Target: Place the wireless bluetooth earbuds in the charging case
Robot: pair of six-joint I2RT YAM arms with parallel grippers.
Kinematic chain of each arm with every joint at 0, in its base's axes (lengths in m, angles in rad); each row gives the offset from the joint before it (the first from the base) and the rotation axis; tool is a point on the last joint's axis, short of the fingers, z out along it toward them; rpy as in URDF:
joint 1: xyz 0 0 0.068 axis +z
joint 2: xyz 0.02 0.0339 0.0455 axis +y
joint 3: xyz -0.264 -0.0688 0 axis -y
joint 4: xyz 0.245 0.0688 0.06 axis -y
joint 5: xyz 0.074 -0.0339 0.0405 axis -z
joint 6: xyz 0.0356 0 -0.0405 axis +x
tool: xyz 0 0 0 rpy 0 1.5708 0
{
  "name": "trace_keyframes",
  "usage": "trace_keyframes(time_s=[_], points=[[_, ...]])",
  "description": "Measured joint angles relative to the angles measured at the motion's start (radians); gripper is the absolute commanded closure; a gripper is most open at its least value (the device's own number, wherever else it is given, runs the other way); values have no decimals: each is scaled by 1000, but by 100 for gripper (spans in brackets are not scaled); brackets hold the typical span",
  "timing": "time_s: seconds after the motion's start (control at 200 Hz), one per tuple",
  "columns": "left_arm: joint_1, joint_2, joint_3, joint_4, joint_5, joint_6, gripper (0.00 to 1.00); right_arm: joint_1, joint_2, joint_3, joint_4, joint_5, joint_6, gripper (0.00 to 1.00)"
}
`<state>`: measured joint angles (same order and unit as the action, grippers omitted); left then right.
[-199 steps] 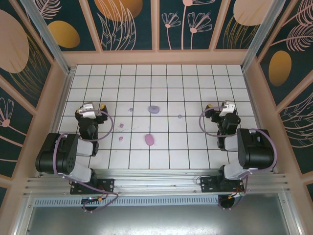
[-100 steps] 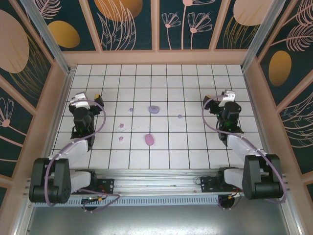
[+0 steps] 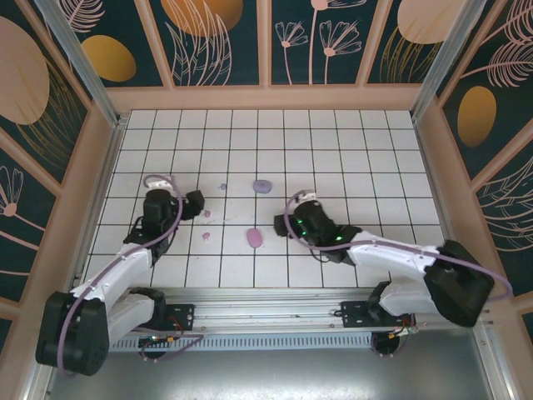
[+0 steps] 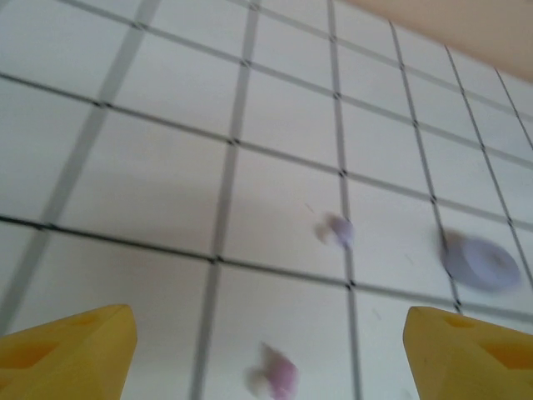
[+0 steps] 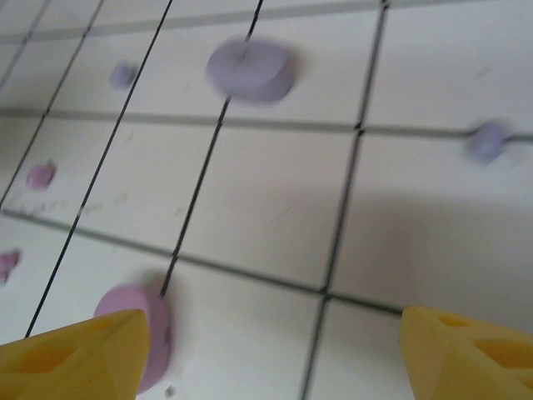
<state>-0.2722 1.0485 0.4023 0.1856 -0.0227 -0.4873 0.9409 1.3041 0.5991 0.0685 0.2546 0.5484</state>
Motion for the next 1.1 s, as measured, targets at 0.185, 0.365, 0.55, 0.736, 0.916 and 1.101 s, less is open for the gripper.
trace_keyframes(time_s=[0.185, 0.365, 0.55, 0.736, 0.916, 1.101], points=[[-172, 89, -4, -6, 17, -71, 13, 138, 243, 182, -30, 35, 28, 17], [-214, 124, -4, -4, 36, -101, 10, 156, 374, 284, -39, 5, 27, 17], [-214, 107, 7, -8, 40, -101, 5, 156, 452, 334, -82, -32, 18, 22], [-214, 79, 31, -30, 17, -101, 2, 157, 485, 359, -125, -50, 0, 25], [-214, 59, 56, -89, -39, -101, 2, 166, 486, 362, -151, -50, -12, 25], [-214, 37, 71, -133, -78, -100, 1, 177, 493, 362, -165, -37, -30, 36]])
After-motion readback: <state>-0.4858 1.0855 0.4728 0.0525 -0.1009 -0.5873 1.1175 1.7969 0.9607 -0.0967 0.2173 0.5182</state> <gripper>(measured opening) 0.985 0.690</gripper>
